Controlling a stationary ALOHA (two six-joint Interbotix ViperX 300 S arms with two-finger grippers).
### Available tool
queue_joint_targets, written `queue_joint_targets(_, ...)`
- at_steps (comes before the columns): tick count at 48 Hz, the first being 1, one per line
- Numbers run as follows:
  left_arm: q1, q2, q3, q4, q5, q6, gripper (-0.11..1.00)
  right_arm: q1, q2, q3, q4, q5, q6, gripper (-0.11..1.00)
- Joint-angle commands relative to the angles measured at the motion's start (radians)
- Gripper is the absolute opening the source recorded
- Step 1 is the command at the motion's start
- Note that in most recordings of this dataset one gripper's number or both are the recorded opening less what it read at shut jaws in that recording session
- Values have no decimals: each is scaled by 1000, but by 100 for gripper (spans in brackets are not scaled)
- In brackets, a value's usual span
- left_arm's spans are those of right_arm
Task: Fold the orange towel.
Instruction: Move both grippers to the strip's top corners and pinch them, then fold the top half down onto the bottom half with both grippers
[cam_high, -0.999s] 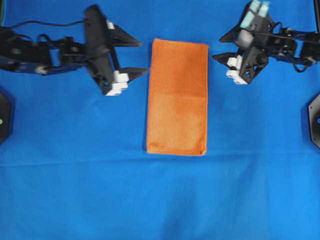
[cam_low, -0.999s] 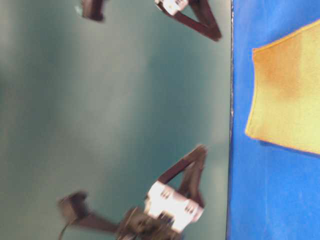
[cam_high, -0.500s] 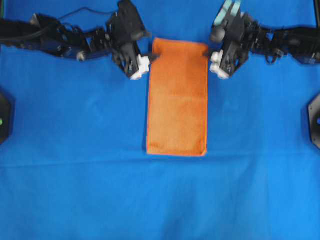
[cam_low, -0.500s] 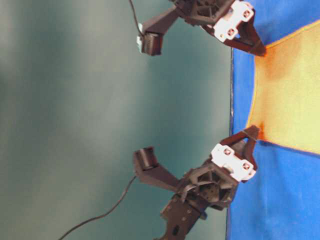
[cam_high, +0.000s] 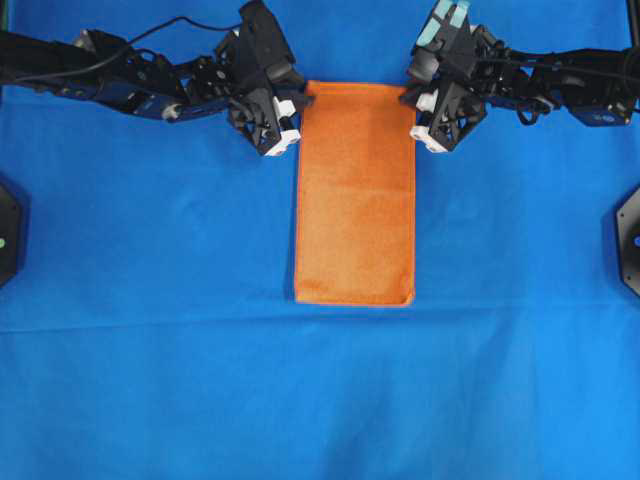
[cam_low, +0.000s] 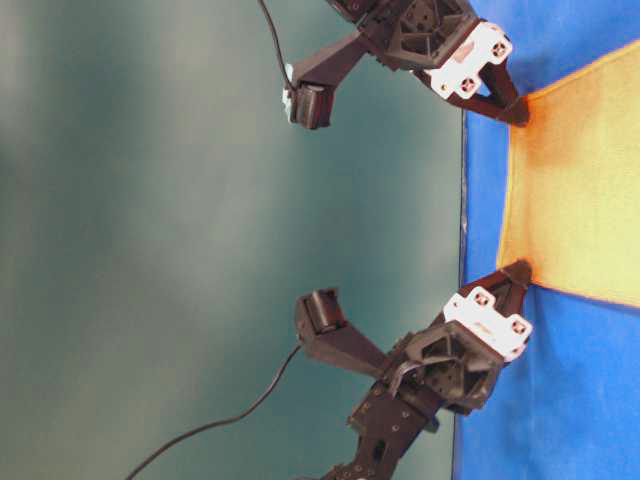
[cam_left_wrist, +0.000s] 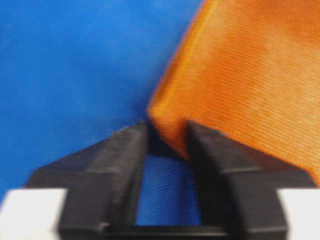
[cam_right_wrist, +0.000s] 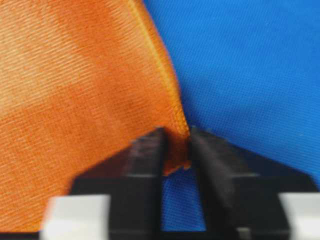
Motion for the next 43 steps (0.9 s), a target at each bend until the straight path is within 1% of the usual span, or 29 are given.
queue_joint_targets(1, -17, 3, -15, 2, -5, 2, 19, -2, 0, 3, 0, -14, 3, 17)
queue_joint_targets(3, -20, 9, -14, 2, -5, 2, 14, 0, 5, 8, 0, -15, 3, 7)
queue_joint_targets(4, -20, 9, -11, 2, -5, 2, 12, 0, 6, 9, 0, -14, 5, 3)
queue_joint_targets(9, -17, 5, 2, 2, -3, 3, 3, 0, 3, 15, 0, -15, 6, 3)
queue_joint_targets(24, -12, -34, 14, 2, 3, 6, 3, 2, -23, 12, 2, -5, 9, 3)
queue_joint_targets(35, -12, -117, 18, 2, 23, 60, 3, 11, -127, 20, 2, 28, 9, 3)
queue_joint_targets(43, -14, -126, 23, 2, 28, 63, 3, 23, -143, 20, 2, 29, 9, 3)
